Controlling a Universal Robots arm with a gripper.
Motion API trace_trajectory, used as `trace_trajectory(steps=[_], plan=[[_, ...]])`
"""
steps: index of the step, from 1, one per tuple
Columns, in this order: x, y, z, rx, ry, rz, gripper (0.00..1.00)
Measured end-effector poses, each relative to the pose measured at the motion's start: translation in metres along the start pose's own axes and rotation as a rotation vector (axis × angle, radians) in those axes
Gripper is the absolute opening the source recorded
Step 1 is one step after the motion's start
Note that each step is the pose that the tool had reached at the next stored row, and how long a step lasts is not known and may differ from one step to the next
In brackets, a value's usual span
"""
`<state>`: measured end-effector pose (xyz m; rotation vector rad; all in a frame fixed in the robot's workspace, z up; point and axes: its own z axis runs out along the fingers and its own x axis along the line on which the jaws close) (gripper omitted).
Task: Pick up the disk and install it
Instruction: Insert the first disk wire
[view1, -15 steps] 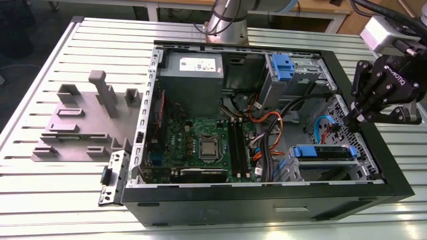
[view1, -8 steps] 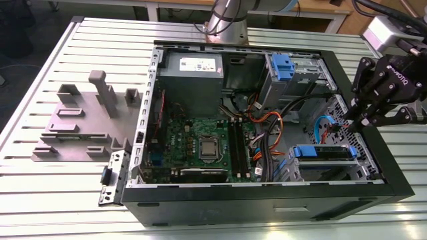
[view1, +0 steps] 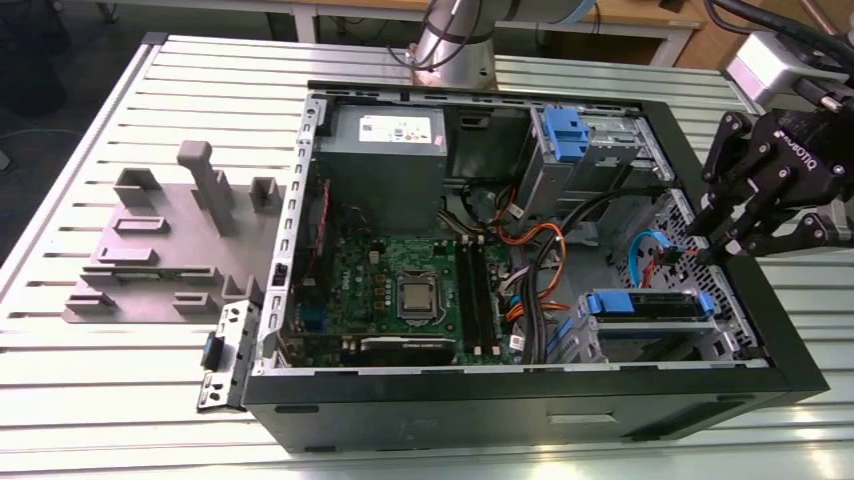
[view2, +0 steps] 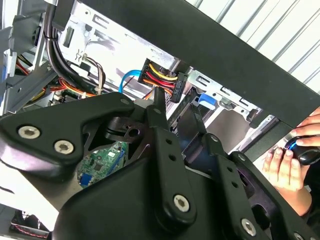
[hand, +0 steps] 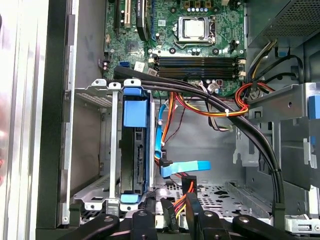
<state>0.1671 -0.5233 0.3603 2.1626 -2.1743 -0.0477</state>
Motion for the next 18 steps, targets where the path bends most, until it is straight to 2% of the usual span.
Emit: trace_trajectory(steps=[11, 12, 15, 16, 18], plan=[[0.0, -0.0007, 0.0, 0.0, 0.0, 0.0, 0.38], [0.0, -0.0007, 0.0, 0.0, 0.0, 0.0, 0.44], [0.0, -0.001, 0.0, 0.0, 0.0002, 0.0, 0.44], [0.0, -0.0014, 0.0001, 0.0, 0.0029, -0.002, 0.44], [0.0, -0.0015, 0.0008, 0.0005, 0.0162, -0.01, 0.44]])
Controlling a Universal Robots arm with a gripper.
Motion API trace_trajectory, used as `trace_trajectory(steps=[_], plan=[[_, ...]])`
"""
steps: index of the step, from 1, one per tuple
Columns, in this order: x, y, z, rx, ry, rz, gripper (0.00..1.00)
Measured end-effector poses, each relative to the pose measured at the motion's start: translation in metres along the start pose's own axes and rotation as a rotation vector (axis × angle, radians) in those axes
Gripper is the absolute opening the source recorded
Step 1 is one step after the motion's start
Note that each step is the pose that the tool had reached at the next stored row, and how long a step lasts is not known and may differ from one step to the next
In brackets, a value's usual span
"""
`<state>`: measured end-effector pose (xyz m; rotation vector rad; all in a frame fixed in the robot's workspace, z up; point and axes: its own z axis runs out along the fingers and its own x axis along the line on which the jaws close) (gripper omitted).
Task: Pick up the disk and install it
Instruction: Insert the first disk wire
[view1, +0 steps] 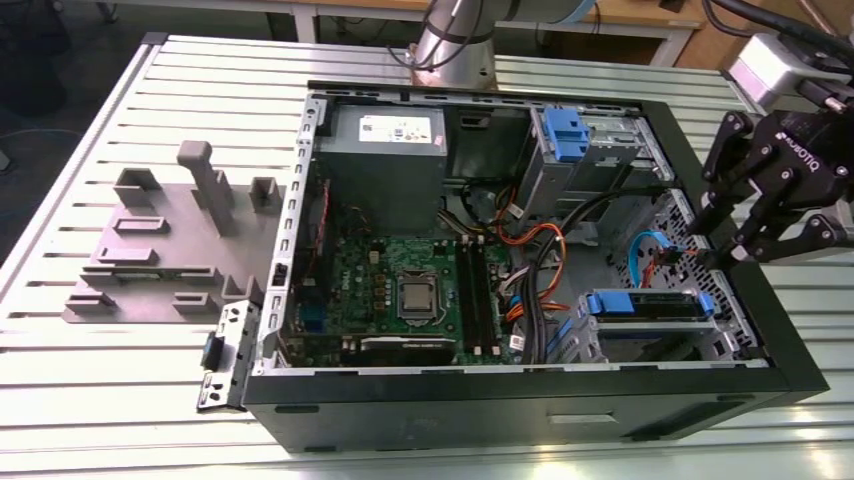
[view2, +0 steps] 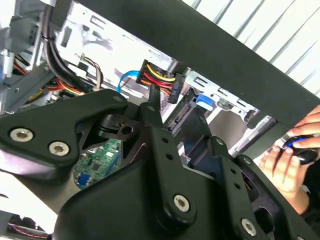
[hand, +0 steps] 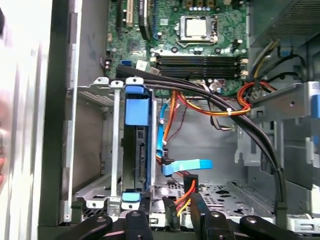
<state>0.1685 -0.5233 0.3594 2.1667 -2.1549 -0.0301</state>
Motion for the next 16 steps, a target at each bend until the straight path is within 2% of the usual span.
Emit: trace_trajectory(steps=[3, 7, 10, 16], plan=[[-0.001, -0.0006, 0.0018, 0.0002, 0.0155, -0.006, 0.44], [-0.0059, -0.0011, 0.0037, 0.0001, 0.0181, -0.006, 0.44], [-0.0067, -0.0012, 0.0045, 0.0001, 0.0207, -0.005, 0.44], [-0.0069, -0.0019, 0.0055, -0.0001, 0.0355, -0.004, 0.43]])
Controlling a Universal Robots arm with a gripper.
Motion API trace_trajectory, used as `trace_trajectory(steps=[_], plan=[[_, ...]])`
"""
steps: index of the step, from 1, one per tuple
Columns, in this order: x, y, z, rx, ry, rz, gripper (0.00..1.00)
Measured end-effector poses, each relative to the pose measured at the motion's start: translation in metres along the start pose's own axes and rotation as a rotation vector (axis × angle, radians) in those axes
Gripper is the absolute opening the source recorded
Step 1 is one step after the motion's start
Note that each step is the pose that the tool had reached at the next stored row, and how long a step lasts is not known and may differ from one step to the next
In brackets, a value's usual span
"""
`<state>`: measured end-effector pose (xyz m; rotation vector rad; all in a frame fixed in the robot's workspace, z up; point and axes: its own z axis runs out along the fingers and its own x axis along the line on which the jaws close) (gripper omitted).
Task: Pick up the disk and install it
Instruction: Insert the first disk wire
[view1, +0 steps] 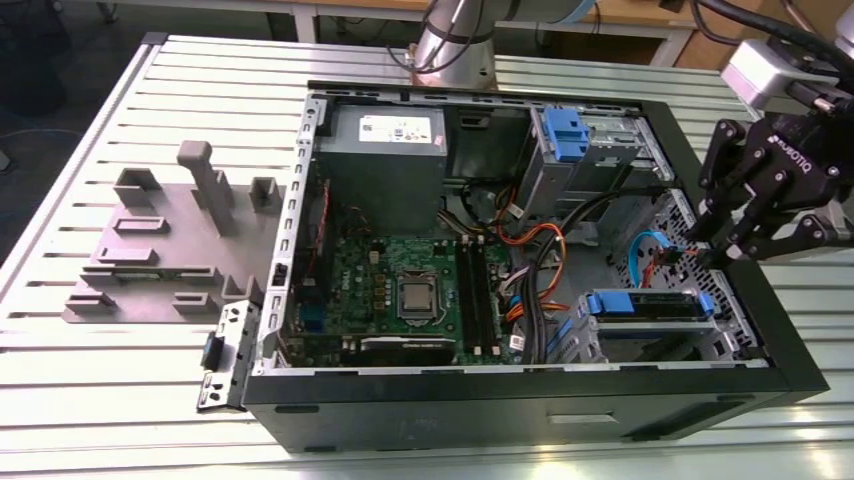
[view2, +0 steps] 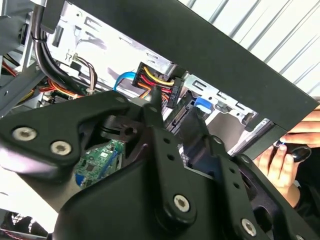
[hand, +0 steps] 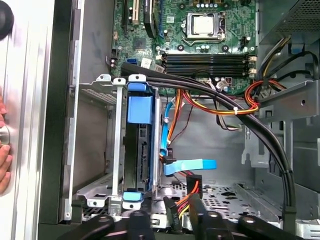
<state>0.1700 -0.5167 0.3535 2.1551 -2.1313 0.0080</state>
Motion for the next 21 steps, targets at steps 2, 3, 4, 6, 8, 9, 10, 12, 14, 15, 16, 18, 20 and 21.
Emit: trace_trajectory(steps=[2, 3, 4, 6, 8, 9, 10, 12, 14, 15, 16, 18, 20, 21], plan=[[0.0, -0.0003, 0.0005, -0.0001, 0.0055, 0.0, 0.36], [-0.0001, -0.0004, 0.0009, -0.0001, 0.0093, 0.001, 0.3], [-0.0001, -0.0005, 0.0012, -0.0002, 0.013, 0.001, 0.3], [-0.0002, -0.0007, 0.0018, -0.0003, 0.023, 0.002, 0.3], [-0.0004, -0.0009, 0.0023, -0.0004, 0.0361, 0.003, 0.3], [-0.0004, -0.0009, 0.0026, -0.0005, 0.0402, 0.003, 0.3], [-0.0005, -0.0009, 0.0028, -0.0005, 0.0419, 0.003, 0.3], [-0.0008, -0.001, 0.0031, -0.0006, 0.0423, 0.003, 0.3], [-0.0008, -0.001, 0.0032, -0.0005, 0.0424, 0.003, 0.3], [-0.0009, -0.001, 0.0033, -0.0006, 0.0424, 0.003, 0.3], [-0.0009, -0.001, 0.0034, -0.0005, 0.0424, 0.003, 0.3], [-0.0009, -0.001, 0.0035, -0.0006, 0.0425, 0.003, 0.3], [-0.0009, -0.0011, 0.0036, -0.0005, 0.0424, 0.003, 0.3], [-0.0009, -0.0011, 0.0036, -0.0005, 0.0424, 0.003, 0.31]])
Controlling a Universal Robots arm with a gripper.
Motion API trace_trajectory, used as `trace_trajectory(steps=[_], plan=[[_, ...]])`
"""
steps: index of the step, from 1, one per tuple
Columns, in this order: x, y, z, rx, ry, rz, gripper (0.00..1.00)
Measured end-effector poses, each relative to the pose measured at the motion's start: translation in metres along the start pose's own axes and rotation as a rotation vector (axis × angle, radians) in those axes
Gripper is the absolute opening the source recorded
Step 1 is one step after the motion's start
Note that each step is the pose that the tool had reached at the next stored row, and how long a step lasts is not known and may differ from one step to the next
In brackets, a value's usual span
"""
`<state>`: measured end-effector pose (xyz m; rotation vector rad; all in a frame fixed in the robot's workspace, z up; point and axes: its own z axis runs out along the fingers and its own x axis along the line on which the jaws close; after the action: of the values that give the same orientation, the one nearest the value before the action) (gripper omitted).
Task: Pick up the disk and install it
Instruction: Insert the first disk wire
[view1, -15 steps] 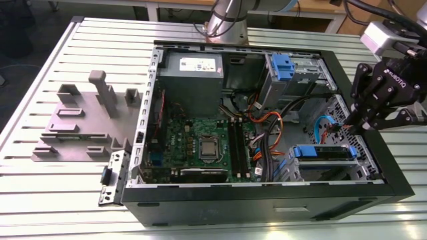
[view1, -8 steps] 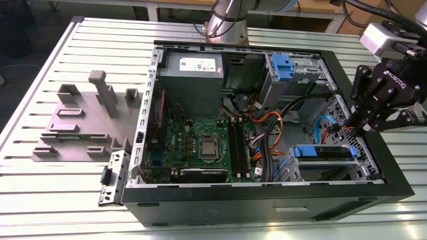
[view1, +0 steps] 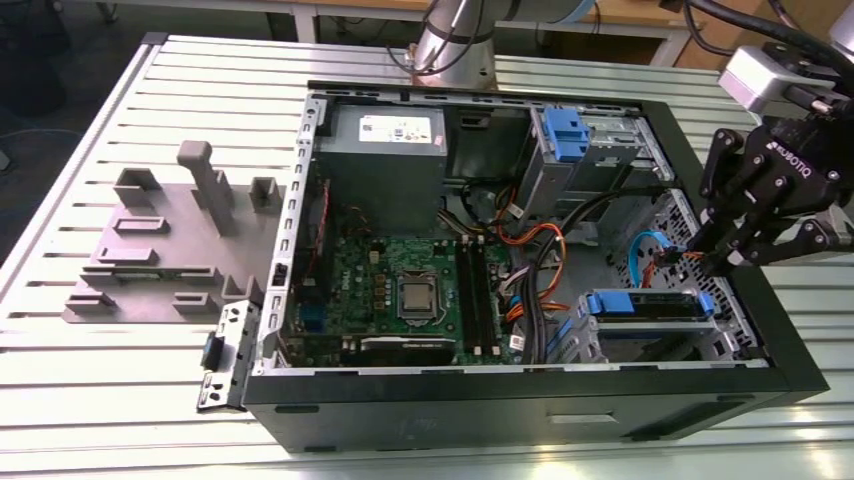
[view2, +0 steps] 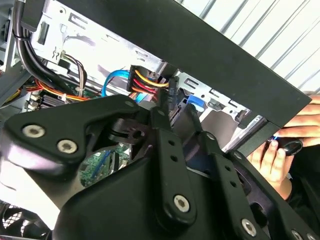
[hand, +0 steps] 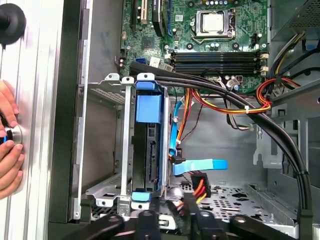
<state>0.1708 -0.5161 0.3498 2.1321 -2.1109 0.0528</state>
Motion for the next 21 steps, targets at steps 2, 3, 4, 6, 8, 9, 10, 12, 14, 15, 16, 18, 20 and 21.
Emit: trace_trajectory(steps=[2, 3, 4, 6, 8, 9, 10, 12, 14, 15, 16, 18, 20, 21], plan=[[0.0, 0.0, 0.0, 0.0, 0.0, 0.0, 0.37], [0.0, 0.0, 0.0001, 0.0001, 0.0, -0.001, 0.37], [0.0, 0.0, 0.0002, 0.0005, 0.0002, -0.004, 0.37], [-0.0001, -0.0002, 0.0005, 0.0021, 0.0012, -0.017, 0.37], [-0.0001, -0.0005, 0.0007, 0.0042, 0.0025, -0.034, 0.37], [-0.0001, -0.0007, 0.0008, 0.0049, 0.003, -0.04, 0.37], [-0.0001, -0.0008, 0.0008, 0.0053, 0.0033, -0.043, 0.37], [-0.0001, -0.0009, 0.0008, 0.0055, 0.0034, -0.044, 0.36], [-0.0001, -0.0009, 0.0009, 0.0055, 0.0033, -0.044, 0.23], [-0.0001, -0.0009, 0.0008, 0.0055, 0.0035, -0.044, 0.23], [-0.0001, -0.0009, 0.0008, 0.0055, 0.0035, -0.044, 0.18], [-0.0001, -0.0009, 0.0009, 0.0055, 0.0034, -0.044, 0.17], [-0.0002, -0.0007, 0.001, 0.0054, 0.0032, -0.044, 0.17], [-0.0002, -0.0003, 0.0011, 0.0055, 0.0031, -0.044, 0.17]])
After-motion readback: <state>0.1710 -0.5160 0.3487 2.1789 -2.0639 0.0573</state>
